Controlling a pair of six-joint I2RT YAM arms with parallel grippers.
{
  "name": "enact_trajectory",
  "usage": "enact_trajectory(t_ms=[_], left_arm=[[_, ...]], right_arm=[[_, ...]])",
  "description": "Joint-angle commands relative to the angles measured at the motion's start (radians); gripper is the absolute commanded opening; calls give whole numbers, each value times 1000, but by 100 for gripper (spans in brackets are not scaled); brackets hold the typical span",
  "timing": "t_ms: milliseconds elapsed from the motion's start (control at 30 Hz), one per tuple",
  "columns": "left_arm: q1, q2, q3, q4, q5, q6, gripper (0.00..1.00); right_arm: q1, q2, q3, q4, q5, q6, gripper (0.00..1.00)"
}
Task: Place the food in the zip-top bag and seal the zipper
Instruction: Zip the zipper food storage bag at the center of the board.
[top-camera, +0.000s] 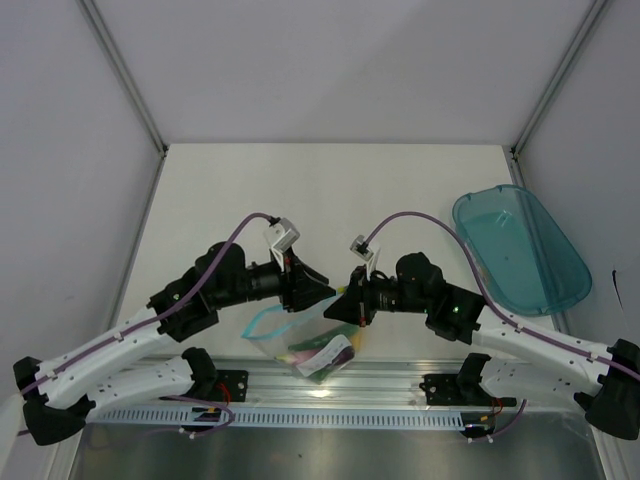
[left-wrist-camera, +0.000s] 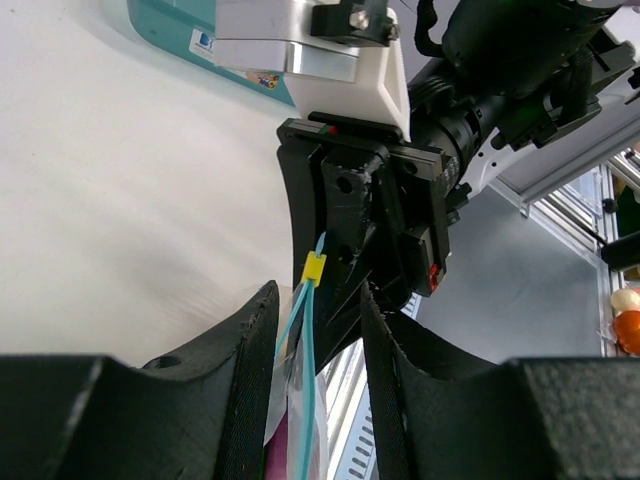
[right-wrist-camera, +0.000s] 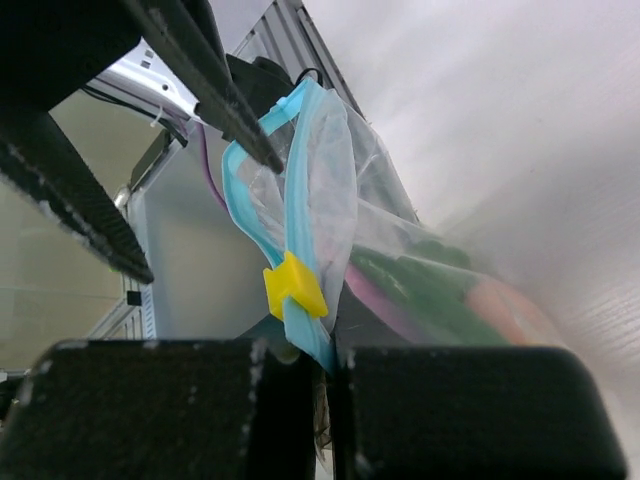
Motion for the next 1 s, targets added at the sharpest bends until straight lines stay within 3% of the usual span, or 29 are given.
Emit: enact_trajectory(t_ms=[0,267,633,800,967], left_arm=[[-27,8,38,53,-19,19,41],[-59,34,40,56,-60,30,37],[-62,58,41,39,-97,32,25],[-62,72,48,33,-73,35,18],[-62,72,42,47,-22,39,18]], right_arm=[[7,-2,7,76,15,31,0],[16,-1,10,101,-1,45,0],[27,1,7,122,-24,54,0],[34,7,9,128,-22,51,0],[34,8,10,122,-18,47,0]])
